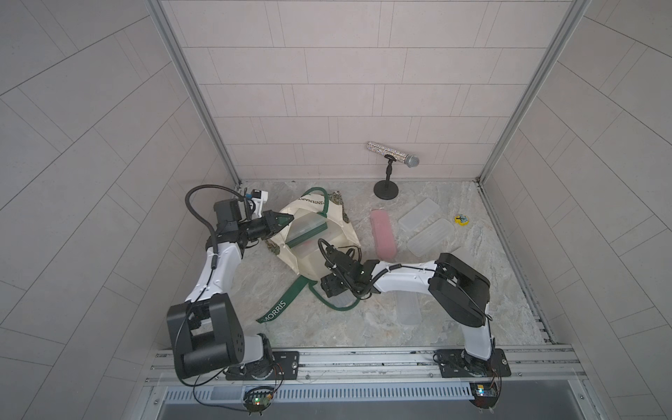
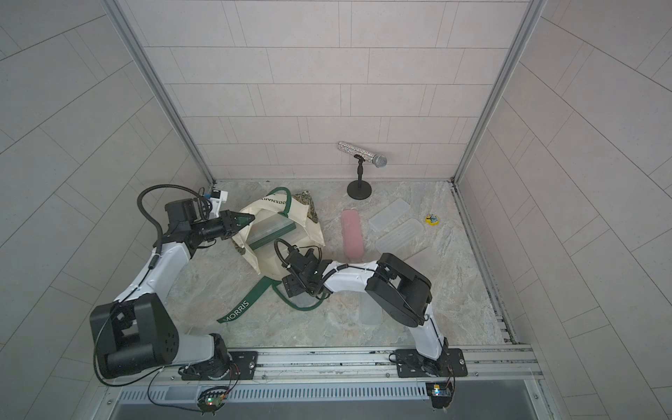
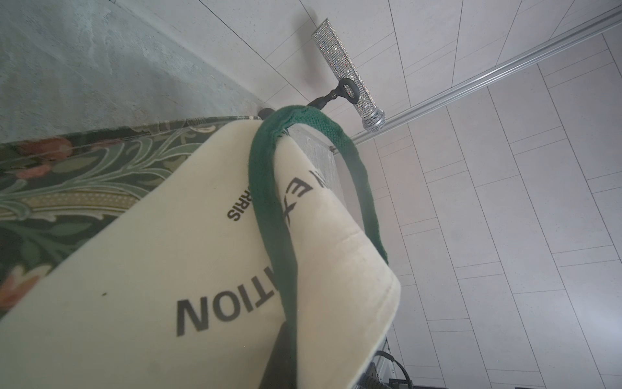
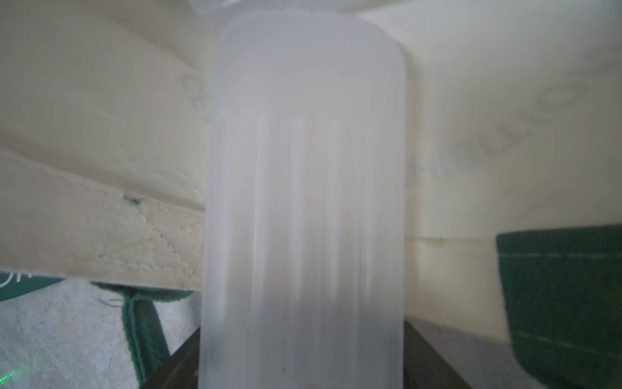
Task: Take out the pencil case from the canvas bag
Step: Pick up the pencil case from the canvas bag.
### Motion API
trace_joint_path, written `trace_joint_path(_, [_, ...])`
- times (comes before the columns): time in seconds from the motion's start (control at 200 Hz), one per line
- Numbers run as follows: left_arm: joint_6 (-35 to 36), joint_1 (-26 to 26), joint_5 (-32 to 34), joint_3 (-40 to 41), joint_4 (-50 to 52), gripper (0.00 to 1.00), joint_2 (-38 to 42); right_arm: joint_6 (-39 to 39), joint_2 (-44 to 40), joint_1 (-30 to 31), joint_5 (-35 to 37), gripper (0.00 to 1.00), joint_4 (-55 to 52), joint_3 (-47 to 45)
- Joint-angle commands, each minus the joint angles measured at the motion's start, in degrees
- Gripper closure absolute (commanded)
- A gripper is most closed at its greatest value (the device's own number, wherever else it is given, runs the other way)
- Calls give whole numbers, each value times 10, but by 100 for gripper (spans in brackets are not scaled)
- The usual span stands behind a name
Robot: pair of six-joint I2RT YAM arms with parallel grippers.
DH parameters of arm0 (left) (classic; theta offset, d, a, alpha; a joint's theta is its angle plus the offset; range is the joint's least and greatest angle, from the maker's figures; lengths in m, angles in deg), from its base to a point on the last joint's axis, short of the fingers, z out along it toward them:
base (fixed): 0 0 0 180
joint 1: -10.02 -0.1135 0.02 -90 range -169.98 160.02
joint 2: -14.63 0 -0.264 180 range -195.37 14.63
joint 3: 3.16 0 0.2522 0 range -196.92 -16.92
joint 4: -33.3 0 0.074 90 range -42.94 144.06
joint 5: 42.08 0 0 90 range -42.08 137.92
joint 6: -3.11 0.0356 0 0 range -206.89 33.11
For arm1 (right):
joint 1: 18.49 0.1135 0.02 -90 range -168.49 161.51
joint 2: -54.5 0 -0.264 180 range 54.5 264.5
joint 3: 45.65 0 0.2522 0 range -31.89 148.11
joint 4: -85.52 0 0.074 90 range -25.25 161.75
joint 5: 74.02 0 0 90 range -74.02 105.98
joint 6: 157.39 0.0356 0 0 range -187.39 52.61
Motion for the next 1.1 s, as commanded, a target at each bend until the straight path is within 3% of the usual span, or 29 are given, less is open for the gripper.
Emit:
trace_joint_path(0.0, [2,-5,-28,-7,-46,100,20,0,-35,3,-21,29,39,-41])
trace_joint_path(0.66, [-2,-6,-27,-5,-49,100,21,5,-161,10,-63,33,186,-167])
trace_joint_path(1.096, [-6,-6,-18,-6,-52,100,20,-18,-249,8,-26,33,150,-198])
